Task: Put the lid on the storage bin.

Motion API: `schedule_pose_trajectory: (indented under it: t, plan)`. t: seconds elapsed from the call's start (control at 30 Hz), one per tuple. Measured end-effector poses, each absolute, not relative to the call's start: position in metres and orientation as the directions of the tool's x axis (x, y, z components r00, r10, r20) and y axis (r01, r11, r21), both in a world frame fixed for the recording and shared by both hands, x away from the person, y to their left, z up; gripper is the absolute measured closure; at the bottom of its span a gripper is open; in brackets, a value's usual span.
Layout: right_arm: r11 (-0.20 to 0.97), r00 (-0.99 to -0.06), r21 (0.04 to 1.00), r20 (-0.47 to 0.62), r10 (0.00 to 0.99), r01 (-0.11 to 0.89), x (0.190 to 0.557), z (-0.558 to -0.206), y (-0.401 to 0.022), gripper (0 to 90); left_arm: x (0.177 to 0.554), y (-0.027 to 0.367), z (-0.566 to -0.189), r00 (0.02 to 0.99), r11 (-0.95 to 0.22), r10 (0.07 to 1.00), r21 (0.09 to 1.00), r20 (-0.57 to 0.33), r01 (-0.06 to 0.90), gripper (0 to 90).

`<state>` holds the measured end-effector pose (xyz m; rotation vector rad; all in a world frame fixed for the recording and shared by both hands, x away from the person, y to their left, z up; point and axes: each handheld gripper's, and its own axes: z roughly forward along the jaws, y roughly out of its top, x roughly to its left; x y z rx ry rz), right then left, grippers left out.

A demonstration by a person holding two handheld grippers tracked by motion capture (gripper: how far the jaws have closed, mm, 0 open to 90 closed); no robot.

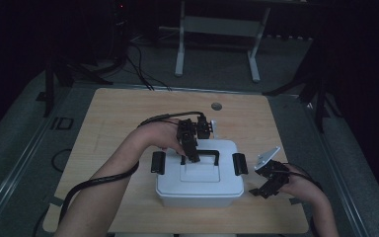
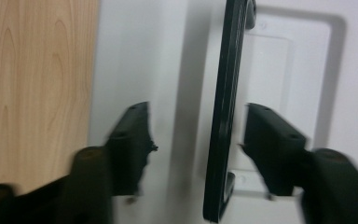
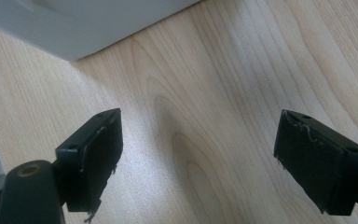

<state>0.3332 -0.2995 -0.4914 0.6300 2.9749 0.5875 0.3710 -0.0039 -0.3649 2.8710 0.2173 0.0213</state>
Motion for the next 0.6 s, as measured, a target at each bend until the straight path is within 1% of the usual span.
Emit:
schedule_pose_trajectory:
  t: [0.07,0.1,0.17,0.23,0.3,0.43,0.5,0.6]
  plan:
    - [0.844,-0.916,0.376,0.035,0.4,0.383,0.333,-0.491,-0.299,15.0,0.371,0.003,-0.365,0.987,-0.953,0.16,0.259,-0.018,0.159,31.8]
    - [0.844,-0.916,0.375,0.035,0.4,0.383,0.333,-0.491,-0.299,15.0,0.371,0.007,-0.365,0.987,-0.952,0.161,0.262,-0.015,0.159,26.1]
    - [0.845,-0.916,0.376,0.032,0.399,0.381,0.333,-0.49,-0.298,15.0,0.371,0.016,-0.365,0.985,-0.945,0.173,0.278,-0.021,0.172,25.6]
    - [0.844,-0.916,0.377,0.033,0.4,0.382,0.333,-0.49,-0.298,15.0,0.37,0.024,-0.365,0.983,-0.938,0.179,0.296,-0.03,0.18,22.8]
    - [0.845,-0.916,0.376,0.031,0.399,0.381,0.334,-0.489,-0.297,15.0,0.369,0.033,-0.366,0.983,-0.936,0.184,0.306,-0.002,0.176,17.7]
    - [0.845,-0.916,0.377,0.028,0.4,0.38,0.335,-0.489,-0.296,15.0,0.367,0.048,-0.368,0.978,-0.921,0.207,0.336,-0.004,0.197,15.4]
    - [0.845,-0.917,0.378,0.028,0.398,0.378,0.335,-0.489,-0.295,15.0,0.367,0.055,-0.369,0.978,-0.915,0.209,0.353,0.004,0.194,15.3]
    - [0.847,-0.917,0.374,0.028,0.398,0.379,0.335,-0.489,-0.294,15.0,0.367,0.066,-0.37,0.972,-0.907,0.234,0.362,0.008,0.215,15.3]
